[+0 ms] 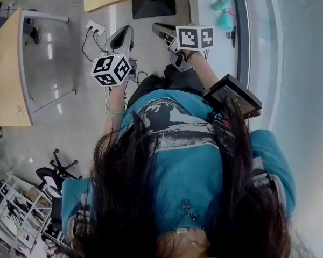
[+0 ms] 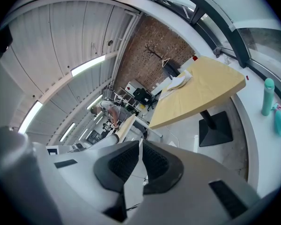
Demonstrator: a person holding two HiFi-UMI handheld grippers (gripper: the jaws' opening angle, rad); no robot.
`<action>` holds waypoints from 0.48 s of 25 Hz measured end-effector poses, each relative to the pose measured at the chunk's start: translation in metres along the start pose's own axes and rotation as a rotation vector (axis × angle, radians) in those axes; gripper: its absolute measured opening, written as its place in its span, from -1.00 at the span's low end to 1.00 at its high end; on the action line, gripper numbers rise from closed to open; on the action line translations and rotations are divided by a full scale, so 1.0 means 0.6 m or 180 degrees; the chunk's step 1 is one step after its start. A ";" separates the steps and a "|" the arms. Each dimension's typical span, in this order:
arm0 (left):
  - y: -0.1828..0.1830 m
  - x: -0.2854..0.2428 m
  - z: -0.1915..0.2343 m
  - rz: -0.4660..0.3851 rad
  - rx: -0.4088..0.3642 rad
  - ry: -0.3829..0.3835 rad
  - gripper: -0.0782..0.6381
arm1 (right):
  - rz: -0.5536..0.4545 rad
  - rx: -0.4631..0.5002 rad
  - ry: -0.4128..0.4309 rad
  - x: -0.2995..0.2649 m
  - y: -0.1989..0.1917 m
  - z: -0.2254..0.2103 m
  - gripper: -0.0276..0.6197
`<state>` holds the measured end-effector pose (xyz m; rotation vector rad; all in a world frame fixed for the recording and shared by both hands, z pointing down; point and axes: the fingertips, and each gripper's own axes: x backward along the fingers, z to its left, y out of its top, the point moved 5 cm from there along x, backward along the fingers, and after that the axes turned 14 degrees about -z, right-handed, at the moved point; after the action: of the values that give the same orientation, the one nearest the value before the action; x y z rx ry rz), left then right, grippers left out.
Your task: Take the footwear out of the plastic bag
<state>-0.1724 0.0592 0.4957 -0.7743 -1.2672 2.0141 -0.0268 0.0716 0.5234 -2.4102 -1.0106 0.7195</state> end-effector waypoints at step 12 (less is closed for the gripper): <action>-0.002 0.142 0.105 -0.0188 0.0202 0.0243 -0.78 | 0.0192 0.0074 -0.0022 -0.038 -0.109 0.089 -0.81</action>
<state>-0.2730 0.0900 0.5072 -0.7675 -1.1639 1.9494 -0.1071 0.1062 0.5254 -2.4289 -0.9308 0.7568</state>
